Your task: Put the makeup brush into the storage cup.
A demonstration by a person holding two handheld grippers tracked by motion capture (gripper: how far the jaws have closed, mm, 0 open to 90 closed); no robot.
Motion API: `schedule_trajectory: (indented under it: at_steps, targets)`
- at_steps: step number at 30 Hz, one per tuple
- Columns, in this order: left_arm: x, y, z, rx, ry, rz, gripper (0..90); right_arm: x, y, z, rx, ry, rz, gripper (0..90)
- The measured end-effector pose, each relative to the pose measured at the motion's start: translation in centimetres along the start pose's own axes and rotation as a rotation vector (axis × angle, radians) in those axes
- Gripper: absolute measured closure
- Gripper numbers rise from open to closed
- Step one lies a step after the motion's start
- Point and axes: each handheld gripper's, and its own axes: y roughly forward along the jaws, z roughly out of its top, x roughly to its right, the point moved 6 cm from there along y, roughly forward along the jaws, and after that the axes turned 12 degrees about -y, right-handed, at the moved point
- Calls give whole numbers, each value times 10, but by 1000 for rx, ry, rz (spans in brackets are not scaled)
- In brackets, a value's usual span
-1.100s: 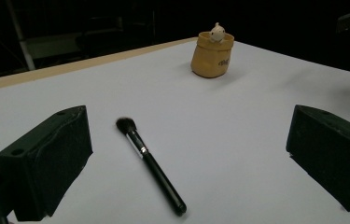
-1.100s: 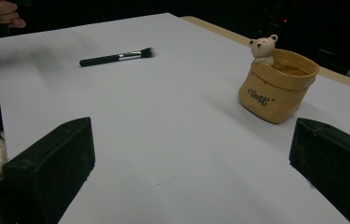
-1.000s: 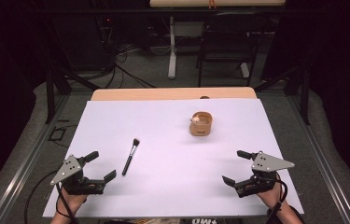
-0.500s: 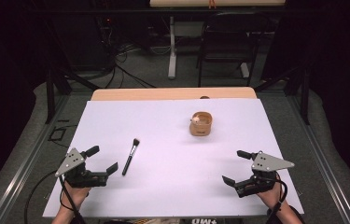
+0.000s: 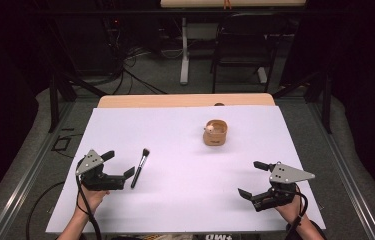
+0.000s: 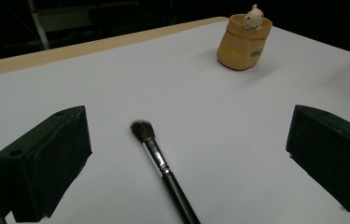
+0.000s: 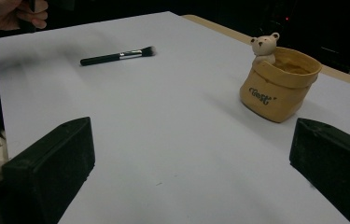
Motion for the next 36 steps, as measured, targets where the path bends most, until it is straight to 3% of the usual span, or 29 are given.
schedule_trajectory:
  at_steps: [8, 13, 19, 23, 25, 32, 35, 36]
  targets:
    - [0, 11, 5, -44, -9, 21, 3, 0, 0, 0, -4, -1, 0, 0]
    - [1, 17, 6, -98, -23, 40, 4, 0, 1, -1, -6, -2, -1, 0]
    - [3, 24, 4, -200, -51, 76, 6, 0, 1, -1, -10, 0, -4, 0]
    - [4, 29, 4, -252, -93, 97, 20, -1, 0, -1, -12, -2, -2, 0]
    - [2, 32, 2, -288, -89, 127, 32, -1, 0, -1, -13, -2, 0, 0]
    - [-8, 40, 0, -397, -137, 180, 47, -1, 0, -1, -12, -2, 3, 0]
    - [-9, 42, 0, -422, -149, 203, 53, -1, 1, -1, -15, 0, 2, 0]
    - [-10, 44, 1, -459, -157, 215, 54, -1, 1, -1, -16, 1, 2, 0]
